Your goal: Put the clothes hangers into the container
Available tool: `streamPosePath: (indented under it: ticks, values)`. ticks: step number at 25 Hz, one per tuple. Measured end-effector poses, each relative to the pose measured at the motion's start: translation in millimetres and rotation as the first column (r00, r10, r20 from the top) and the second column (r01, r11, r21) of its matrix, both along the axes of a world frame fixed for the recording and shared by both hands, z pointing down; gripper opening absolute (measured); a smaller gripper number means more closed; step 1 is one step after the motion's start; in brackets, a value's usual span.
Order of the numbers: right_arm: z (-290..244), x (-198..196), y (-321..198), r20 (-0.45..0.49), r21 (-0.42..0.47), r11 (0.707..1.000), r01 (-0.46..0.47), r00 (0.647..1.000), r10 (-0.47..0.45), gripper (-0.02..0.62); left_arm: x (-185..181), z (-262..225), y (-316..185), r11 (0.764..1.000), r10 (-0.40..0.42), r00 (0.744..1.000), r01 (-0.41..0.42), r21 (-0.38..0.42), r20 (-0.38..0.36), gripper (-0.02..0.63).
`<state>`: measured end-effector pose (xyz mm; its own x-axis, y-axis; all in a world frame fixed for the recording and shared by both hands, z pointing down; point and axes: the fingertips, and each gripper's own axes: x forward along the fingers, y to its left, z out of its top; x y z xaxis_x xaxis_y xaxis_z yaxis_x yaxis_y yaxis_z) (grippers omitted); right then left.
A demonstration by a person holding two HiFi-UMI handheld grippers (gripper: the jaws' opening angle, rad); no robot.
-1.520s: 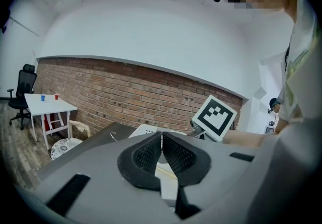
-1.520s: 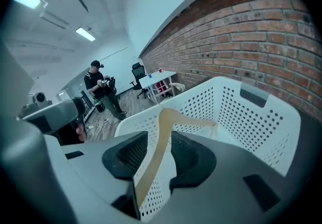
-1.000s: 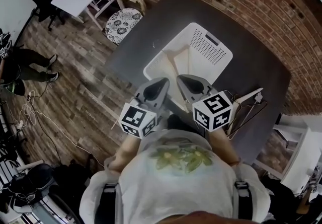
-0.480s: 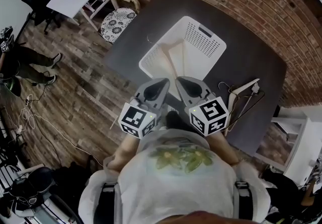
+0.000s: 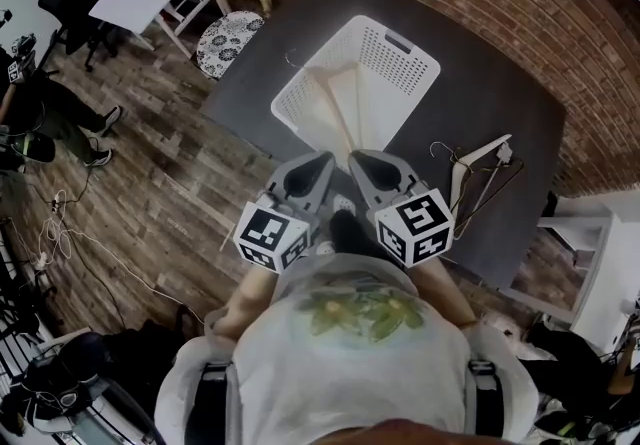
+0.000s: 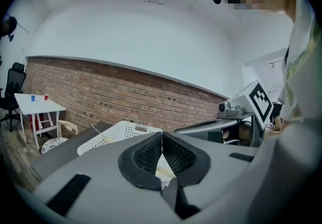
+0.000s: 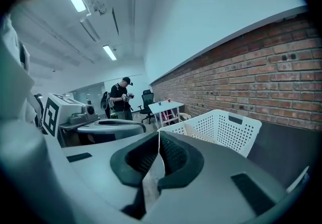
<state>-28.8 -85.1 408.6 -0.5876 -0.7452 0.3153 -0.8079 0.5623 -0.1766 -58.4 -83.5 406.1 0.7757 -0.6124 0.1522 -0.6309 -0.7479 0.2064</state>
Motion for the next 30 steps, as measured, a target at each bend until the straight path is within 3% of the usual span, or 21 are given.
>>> streamPosePath:
  ticks: [19, 30]
  values:
    - [36.4, 22.0, 93.8, -0.005, -0.06, 0.983, -0.173, 0.985, 0.173, 0.034, 13.9, 31.9, 94.7, 0.991, 0.119, 0.993, -0.12, -0.064, -0.021, 0.029]
    - [48.5, 58.8, 110.9, -0.017, -0.095, 0.952, -0.29, 0.957, 0.289, 0.034, 53.2, 37.1, 113.2, 0.97, 0.226, 0.973, -0.229, -0.077, -0.045, 0.029]
